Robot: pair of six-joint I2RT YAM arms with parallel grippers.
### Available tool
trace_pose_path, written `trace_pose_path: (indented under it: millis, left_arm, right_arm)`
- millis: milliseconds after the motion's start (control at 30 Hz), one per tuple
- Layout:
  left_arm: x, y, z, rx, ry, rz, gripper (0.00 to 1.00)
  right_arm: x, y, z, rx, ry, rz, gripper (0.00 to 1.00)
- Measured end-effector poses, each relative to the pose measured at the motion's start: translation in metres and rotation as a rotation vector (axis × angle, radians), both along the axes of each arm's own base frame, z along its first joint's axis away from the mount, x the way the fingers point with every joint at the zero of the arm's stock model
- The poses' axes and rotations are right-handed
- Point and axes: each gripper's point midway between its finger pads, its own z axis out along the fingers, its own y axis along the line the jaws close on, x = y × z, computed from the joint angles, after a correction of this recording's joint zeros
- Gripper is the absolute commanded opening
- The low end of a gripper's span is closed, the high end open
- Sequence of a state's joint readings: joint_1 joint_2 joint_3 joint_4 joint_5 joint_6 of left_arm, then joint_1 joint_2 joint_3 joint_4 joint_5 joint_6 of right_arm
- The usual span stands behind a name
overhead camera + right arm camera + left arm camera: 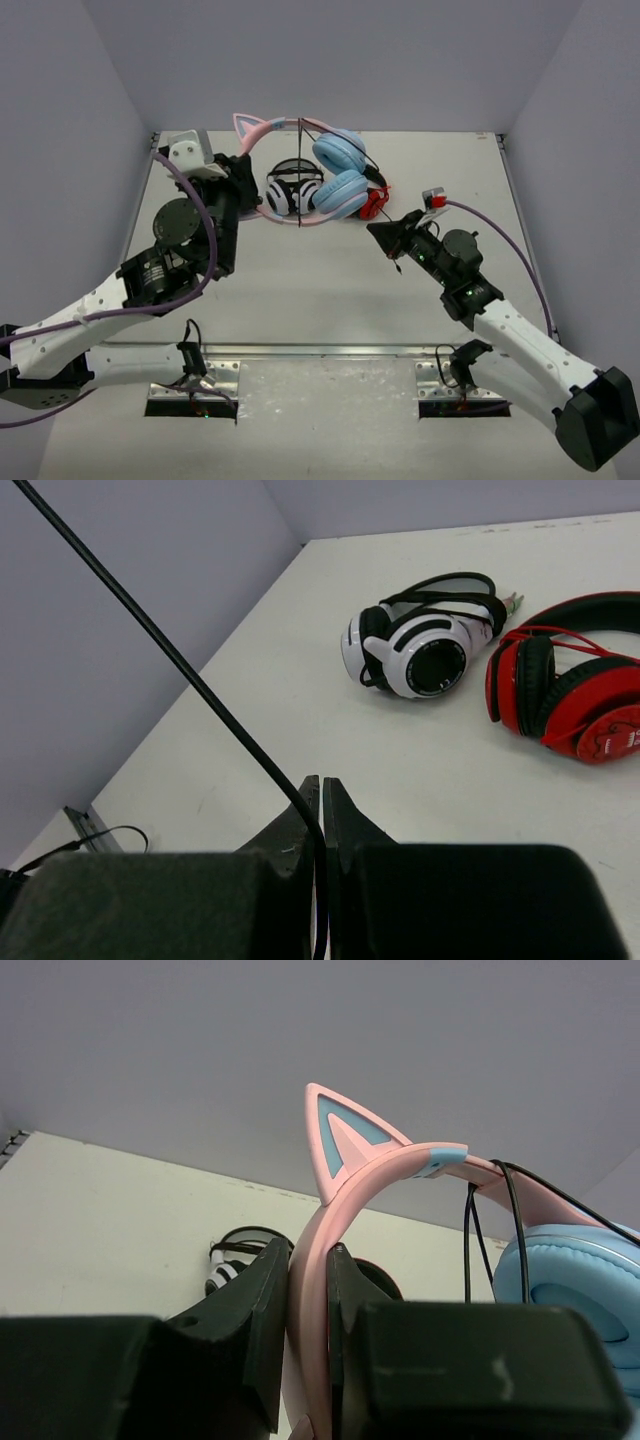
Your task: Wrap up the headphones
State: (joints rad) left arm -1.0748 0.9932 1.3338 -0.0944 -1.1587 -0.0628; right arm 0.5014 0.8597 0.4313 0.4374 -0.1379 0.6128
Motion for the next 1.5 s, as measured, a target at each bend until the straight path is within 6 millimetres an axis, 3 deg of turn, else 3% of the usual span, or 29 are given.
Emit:
trace_pose_path:
  millis: [267,500,600,733,900,1033,1167,1300,1400,1500]
  left_arm:
    - [-0.006,0.004,0.0,-0.064,-0.013,-0.035,0.0]
    - [-0.001,-0.002,0.008,-0.119,-0.041,-0.021,0.0]
    - [0.01,-0.016,0.009,-0.111,-0.033,0.0,0.0]
    - [0.049,-0.033,0.005,-0.086,0.017,0.035,0.0]
    - [0.088,-0.032,-0.028,-0.05,0.1,0.11,0.0]
    - [0.095,-0.039,-0.045,-0.017,0.133,0.119,0.0]
    - [0.098,-0.038,-0.064,-0.004,0.129,0.148,0.0]
    - [0.101,-0.031,-0.108,0.072,0.155,0.203,0.0]
    - [0.099,-0.026,-0.152,0.146,0.203,0.222,0.0]
    - [0.092,-0.021,-0.196,0.201,0.242,0.206,0.0]
  right_arm:
    - [0.001,0.017,-0.008,-0.022,0.053,0.089,0.01]
    - [-0.042,0.065,-0.009,-0.038,0.033,0.297,0.01]
    - [-0.062,0.081,-0.009,-0.049,0.018,0.364,0.01]
    - [-0.077,0.091,-0.001,-0.054,-0.027,0.377,0.01]
    - [-0.092,0.097,0.012,-0.06,-0.084,0.361,0.01]
    - [-0.099,0.106,0.003,-0.141,-0.069,0.364,0.01]
    - [-0.102,0.114,0.011,-0.212,-0.081,0.37,0.01]
    - [-0.103,0.116,0.022,-0.305,-0.085,0.387,0.01]
    - [-0.101,0.117,0.028,-0.386,-0.088,0.403,0.01]
    - [-0.1,0.11,0.021,-0.483,-0.084,0.414,0.01]
